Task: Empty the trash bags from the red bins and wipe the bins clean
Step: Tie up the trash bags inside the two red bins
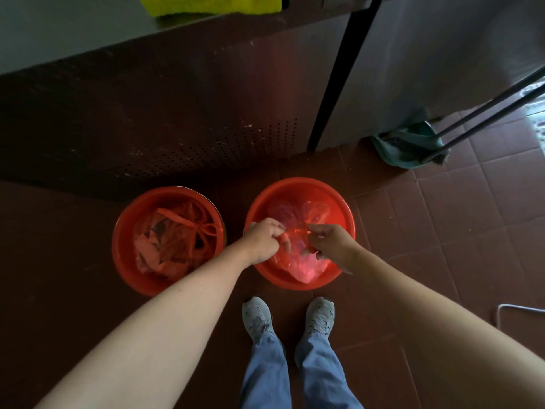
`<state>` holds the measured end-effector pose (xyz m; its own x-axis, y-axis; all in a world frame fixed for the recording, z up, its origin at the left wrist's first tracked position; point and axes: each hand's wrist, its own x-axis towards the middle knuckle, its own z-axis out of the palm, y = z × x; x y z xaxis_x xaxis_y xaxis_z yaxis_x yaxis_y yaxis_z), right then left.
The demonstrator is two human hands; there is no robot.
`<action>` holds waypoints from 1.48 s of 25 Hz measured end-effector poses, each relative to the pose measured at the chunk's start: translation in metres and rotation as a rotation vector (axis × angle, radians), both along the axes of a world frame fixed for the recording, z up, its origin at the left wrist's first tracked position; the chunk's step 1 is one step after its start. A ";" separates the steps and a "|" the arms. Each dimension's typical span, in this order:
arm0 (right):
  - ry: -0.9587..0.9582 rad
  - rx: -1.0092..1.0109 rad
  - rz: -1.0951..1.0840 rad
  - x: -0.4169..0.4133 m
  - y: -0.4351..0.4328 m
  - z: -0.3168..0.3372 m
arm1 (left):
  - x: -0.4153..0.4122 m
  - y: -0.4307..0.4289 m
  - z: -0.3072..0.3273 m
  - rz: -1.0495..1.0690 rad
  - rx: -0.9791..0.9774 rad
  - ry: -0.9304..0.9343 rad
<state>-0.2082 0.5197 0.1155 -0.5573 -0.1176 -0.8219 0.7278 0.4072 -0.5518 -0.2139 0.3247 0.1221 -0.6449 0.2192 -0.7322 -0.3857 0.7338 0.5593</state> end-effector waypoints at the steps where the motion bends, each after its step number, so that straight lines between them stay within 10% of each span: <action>1: 0.006 0.016 0.015 0.000 0.000 0.000 | -0.002 -0.001 0.005 0.138 0.078 -0.030; 9: 0.114 0.053 0.144 0.003 -0.009 0.001 | -0.005 -0.006 0.008 0.531 0.441 -0.354; 22: 0.207 0.020 0.461 -0.001 -0.027 -0.012 | 0.003 -0.006 -0.006 0.447 0.171 -0.326; 28: 0.327 0.354 0.697 -0.006 -0.022 -0.014 | -0.001 -0.014 -0.009 0.230 -0.033 -0.077; 37: 0.020 0.499 -0.707 0.004 0.003 -0.020 | -0.013 -0.012 -0.006 0.153 -0.475 0.114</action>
